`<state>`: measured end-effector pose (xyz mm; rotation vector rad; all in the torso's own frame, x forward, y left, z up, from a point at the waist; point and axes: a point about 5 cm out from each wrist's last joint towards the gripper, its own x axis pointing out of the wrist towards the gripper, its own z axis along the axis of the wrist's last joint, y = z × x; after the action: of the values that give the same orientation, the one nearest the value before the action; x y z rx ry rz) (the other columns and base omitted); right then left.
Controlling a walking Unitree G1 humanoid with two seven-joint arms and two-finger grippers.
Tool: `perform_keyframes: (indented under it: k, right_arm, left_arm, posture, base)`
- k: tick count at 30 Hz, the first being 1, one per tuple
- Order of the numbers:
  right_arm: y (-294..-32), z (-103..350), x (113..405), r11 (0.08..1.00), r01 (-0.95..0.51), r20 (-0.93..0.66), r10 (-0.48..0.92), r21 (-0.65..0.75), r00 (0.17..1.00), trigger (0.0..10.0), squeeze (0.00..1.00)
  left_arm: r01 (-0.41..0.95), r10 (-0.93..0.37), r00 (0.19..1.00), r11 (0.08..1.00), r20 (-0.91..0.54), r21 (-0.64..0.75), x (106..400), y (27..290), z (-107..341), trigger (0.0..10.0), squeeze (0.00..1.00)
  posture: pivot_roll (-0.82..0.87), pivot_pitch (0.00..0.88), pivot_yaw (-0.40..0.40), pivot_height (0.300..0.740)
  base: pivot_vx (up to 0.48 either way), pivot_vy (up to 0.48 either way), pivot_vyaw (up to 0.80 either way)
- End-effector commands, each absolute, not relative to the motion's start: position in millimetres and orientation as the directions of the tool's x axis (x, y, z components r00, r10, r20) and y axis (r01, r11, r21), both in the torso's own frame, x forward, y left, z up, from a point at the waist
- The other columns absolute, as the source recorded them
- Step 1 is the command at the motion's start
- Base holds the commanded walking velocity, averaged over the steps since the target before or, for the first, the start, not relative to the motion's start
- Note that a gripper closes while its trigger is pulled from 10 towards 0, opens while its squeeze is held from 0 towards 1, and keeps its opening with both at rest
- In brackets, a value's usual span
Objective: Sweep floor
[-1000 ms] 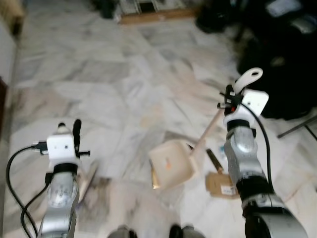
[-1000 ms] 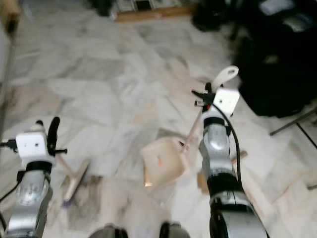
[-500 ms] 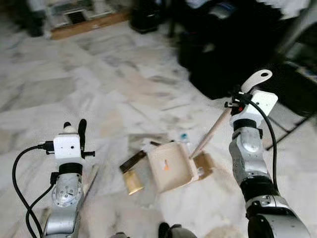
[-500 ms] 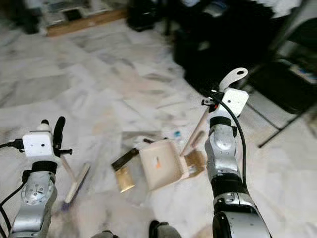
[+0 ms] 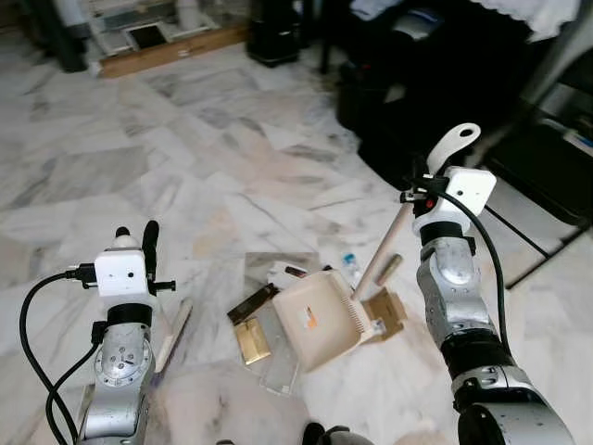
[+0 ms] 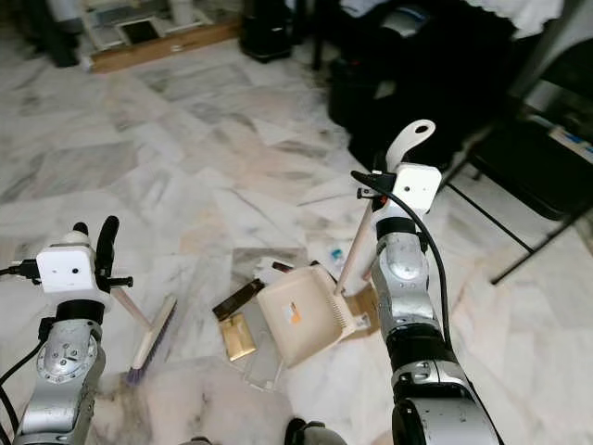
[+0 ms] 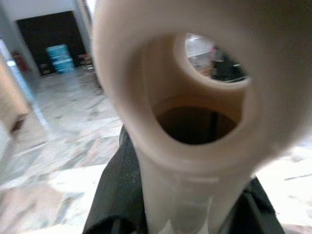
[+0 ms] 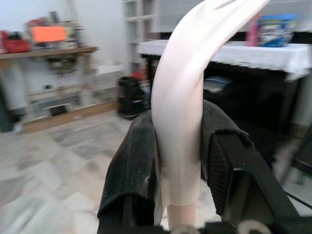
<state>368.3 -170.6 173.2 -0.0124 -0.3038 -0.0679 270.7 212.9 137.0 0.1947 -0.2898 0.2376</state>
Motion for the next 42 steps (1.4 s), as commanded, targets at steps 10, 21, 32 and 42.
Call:
perform_keyframes:
  k: [10, 21, 32, 42]
  right_arm:
    - [-167, 181, 368, 1.0, 0.017, 0.328, -0.022, 0.02, 0.945, 10.0, 0.0]
    - [-168, 188, 370, 1.0, 0.006, 0.343, -0.013, 0.021, 0.939, 10.0, 0.0]
    - [-168, 200, 371, 0.999, 0.013, 0.374, -0.028, 0.043, 0.927, 10.0, 0.0]
    - [-178, 203, 369, 0.996, 0.073, 0.391, -0.09, 0.059, 0.916, 10.0, 0.0]
  left_arm:
    - [-0.289, 0.217, 0.915, 0.941, 0.341, 0.175, 270, 216, 142, 10.0, 0.0]
    - [-0.299, 0.228, 0.912, 0.939, 0.342, 0.17, 269, 216, 141, 10.0, 0.0]
    - [-0.303, 0.231, 0.91, 0.937, 0.344, 0.173, 270, 218, 142, 10.0, 0.0]
    - [-0.302, 0.229, 0.91, 0.937, 0.345, 0.175, 269, 219, 143, 10.0, 0.0]
  posture:
    - [0.01, 0.162, -0.046, 0.74]
    - [0.0, 0.169, -0.049, 0.74]
    - [0.0, 0.178, -0.045, 0.74]
    - [0.0, 0.19, -0.042, 0.74]
  base:
    - [0.0, -0.315, 0.0]
    - [0.0, -0.311, 0.0]
    - [0.0, -0.31, 0.0]
    - [0.0, -0.306, 0.0]
